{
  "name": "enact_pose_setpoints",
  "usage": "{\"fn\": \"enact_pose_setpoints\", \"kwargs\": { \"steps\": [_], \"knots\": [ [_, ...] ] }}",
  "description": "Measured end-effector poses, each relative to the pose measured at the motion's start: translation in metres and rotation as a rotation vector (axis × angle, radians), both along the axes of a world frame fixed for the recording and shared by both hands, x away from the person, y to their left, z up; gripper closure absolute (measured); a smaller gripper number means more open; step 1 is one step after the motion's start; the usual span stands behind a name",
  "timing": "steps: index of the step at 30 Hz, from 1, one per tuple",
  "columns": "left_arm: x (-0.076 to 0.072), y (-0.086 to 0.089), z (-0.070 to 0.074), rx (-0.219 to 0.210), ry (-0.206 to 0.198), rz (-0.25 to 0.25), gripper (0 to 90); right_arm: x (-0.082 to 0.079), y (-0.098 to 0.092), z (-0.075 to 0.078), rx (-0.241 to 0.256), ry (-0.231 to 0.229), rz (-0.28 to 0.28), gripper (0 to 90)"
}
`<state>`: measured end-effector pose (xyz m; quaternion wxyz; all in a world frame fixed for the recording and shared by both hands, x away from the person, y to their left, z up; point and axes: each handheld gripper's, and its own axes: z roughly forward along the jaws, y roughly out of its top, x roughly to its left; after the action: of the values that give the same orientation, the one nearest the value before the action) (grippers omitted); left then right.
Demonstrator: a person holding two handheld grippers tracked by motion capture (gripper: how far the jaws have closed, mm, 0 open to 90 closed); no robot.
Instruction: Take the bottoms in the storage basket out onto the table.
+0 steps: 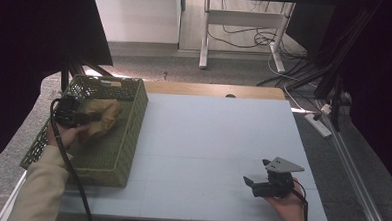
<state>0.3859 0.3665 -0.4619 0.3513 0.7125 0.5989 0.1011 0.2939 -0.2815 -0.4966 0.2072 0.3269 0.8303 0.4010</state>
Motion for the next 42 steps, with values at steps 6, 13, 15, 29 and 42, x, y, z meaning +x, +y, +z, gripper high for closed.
{"fn": "enact_pose_setpoints", "kwargs": {
  "steps": [6, 13, 15, 29, 42],
  "knots": [
    [-0.012, -0.002, 0.010, -0.016, -0.059, -0.006, 68.0, 0.000, 0.001, 0.000, -0.001, -0.002, 0.003, 6.7],
    [-0.023, -0.008, 0.016, -0.051, -0.121, -0.013, 67.9, 0.000, 0.001, -0.001, -0.002, -0.001, 0.004, 6.7],
    [-0.025, -0.008, 0.017, -0.062, -0.136, -0.012, 67.9, 0.000, 0.001, -0.001, -0.003, -0.002, 0.005, 6.7],
    [-0.041, -0.007, 0.021, -0.142, -0.228, -0.004, 67.9, 0.000, 0.001, 0.000, -0.002, -0.005, 0.006, 6.7],
    [-0.051, -0.009, 0.029, -0.165, -0.274, -0.003, 67.9, 0.000, 0.001, 0.000, 0.000, -0.003, 0.007, 6.7]
  ]
}}
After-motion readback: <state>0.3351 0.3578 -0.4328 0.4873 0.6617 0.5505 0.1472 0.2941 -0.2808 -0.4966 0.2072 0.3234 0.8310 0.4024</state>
